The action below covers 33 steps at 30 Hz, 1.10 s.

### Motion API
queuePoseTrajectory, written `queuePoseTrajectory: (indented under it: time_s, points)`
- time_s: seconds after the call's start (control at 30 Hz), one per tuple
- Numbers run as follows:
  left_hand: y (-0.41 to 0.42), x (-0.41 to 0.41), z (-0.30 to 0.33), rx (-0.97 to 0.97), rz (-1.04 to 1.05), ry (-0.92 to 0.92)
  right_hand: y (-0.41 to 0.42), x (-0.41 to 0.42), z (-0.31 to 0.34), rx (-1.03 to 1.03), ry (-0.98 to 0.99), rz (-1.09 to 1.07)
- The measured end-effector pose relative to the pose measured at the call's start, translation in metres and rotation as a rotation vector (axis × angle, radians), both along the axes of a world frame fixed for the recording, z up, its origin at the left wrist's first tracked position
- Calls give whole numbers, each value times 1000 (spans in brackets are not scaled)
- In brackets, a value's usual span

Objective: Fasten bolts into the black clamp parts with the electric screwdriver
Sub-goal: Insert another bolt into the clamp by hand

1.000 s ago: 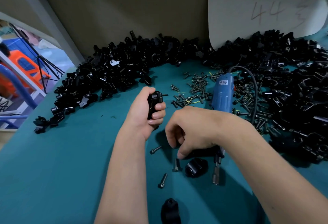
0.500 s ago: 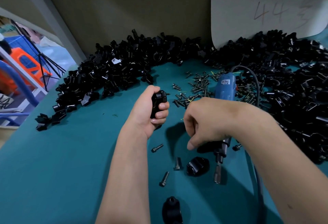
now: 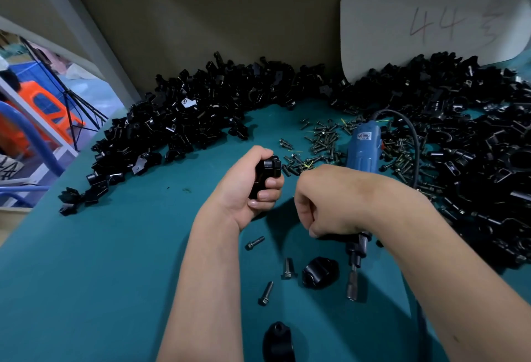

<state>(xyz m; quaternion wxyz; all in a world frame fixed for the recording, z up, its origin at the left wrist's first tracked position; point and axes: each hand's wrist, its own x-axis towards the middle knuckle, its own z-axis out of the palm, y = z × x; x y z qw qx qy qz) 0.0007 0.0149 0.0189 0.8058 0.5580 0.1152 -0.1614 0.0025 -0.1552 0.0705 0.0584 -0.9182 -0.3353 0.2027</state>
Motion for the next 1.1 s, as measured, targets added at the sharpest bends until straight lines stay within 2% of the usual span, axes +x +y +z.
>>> queuePoseTrajectory:
  time_s: [0.23,0.33,0.4,0.57,0.67,0.8,1.1]
  points:
    - [0,0,0,-23,-1,7,-4,4,-2,-31,12,-9]
    - [0,0,0,-6,-11,5,-7,8,-3,55,36,6]
    - [0,-1,1,27,-27,6,-12,13,-2,223,53,-36]
    - [-4,-3,3,34,-137,51,-19,28,-9,860,-23,-308]
    - [-9,-4,4,46,-214,61,-19,29,-17,1155,128,-425]
    - [-15,-3,3,61,-240,73,-16,28,-26,1193,229,-463]
    - [-13,-3,2,55,-250,62,-14,28,-28,1221,218,-411]
